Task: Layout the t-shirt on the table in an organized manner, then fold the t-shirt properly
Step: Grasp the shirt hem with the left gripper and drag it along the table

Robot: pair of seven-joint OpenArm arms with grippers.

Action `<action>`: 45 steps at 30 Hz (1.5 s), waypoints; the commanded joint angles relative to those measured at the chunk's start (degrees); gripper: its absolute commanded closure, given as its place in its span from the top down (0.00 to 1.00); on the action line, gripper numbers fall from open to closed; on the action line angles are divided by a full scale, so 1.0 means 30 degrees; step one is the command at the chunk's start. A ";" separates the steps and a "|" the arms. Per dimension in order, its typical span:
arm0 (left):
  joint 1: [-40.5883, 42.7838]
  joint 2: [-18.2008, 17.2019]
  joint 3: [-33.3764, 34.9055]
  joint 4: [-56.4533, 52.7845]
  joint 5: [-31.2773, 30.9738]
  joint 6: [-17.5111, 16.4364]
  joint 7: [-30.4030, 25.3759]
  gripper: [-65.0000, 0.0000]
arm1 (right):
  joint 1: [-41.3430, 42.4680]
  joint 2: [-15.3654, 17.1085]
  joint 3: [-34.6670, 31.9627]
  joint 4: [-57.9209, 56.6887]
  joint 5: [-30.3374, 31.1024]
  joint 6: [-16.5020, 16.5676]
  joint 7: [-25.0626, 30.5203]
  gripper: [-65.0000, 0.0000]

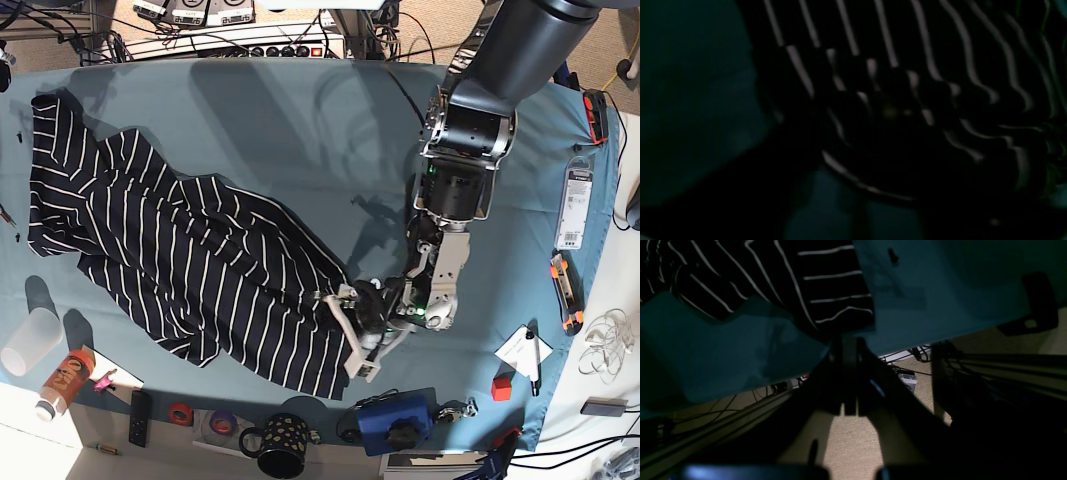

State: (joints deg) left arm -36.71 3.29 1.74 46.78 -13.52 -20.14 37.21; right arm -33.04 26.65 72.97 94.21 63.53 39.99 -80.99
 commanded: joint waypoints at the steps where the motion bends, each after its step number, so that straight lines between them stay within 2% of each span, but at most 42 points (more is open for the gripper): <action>1: -0.0743 0.0109 -0.0036 0.0284 0.0226 -0.0080 -0.0423 0.48 | -0.0153 0.0481 0.0211 0.0291 0.0328 0.0004 0.0330 0.00; 5: -0.0772 0.0117 -0.0036 0.0590 0.2076 -0.0087 -0.0423 0.50 | -0.0146 0.0481 0.0211 0.0284 0.0328 0.0004 0.0330 0.00; 8: -0.0721 0.0109 -0.0036 0.0729 0.2514 0.0022 -0.0372 0.50 | -0.0146 0.0481 0.0211 0.0284 0.0328 0.0004 0.0330 0.00; 10: -0.0612 0.0117 -0.0036 0.0714 0.2346 0.0882 -0.0350 0.50 | -0.0138 0.0488 0.0211 0.0291 0.0335 0.0004 0.0330 0.00; 13: -0.0284 0.0109 -0.0036 0.0634 0.2295 0.3111 -0.0313 0.50 | -0.0138 0.0488 0.0211 0.0284 0.0321 0.0004 0.0330 0.00; 16: 0.0160 0.0117 -0.0036 0.0634 0.1814 0.3577 -0.0306 0.50 | -0.0146 0.0481 0.0211 0.0284 0.0321 0.0004 0.0330 0.00; 18: 0.0379 0.0117 -0.0036 0.0634 0.0867 0.3126 -0.0277 0.50 | -0.0138 0.0488 0.0211 0.0291 0.0328 0.0004 0.0330 0.00; 22: 0.0495 0.0124 -0.0036 0.0634 -0.1421 0.1355 -0.0284 0.50 | -0.0146 0.0481 0.0211 0.0291 0.0321 0.0004 0.0330 0.00; 25: 0.0481 0.0124 -0.0036 0.0634 -0.2295 0.0576 -0.0597 0.50 | -0.0146 0.0481 0.0211 0.0291 0.0321 0.0004 0.0330 0.00; 28: 0.0488 0.0175 -0.0036 0.0634 -0.2448 0.0503 -0.1078 0.50 | -0.0146 0.0481 0.0211 0.0284 0.0328 0.0004 0.0330 0.00; 31: 0.0488 0.0284 -0.0036 0.0634 -0.2433 0.0794 -0.1428 0.37 | -0.0146 0.0481 0.0211 0.0291 0.0328 0.0004 0.0330 0.00; 34: 0.0495 0.0335 -0.0036 0.0634 -0.2521 0.0627 -0.1377 0.14 | -0.0138 0.0481 0.0211 0.0284 0.0328 0.0004 0.0330 0.00; 36: 0.0488 0.0335 -0.0036 0.0634 -0.2528 0.0015 -0.1158 0.00 | -0.0146 0.0481 0.0211 0.0291 0.0328 0.0004 0.0330 0.00; 40: 0.0488 0.0328 -0.0036 0.0641 -0.2798 -0.1377 -0.0678 0.00 | -0.0138 0.0481 0.0211 0.0284 0.0335 0.0004 0.0330 0.00; 45: 0.0481 0.0270 -0.0058 0.0758 -0.2790 -0.1464 -0.0685 0.00 | -0.0087 0.0488 0.0211 0.0291 0.0335 0.0004 0.0330 0.00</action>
State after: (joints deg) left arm -33.19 3.77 1.69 47.77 -20.86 -23.94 36.34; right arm -32.99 26.65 72.97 94.24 63.55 39.97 -80.99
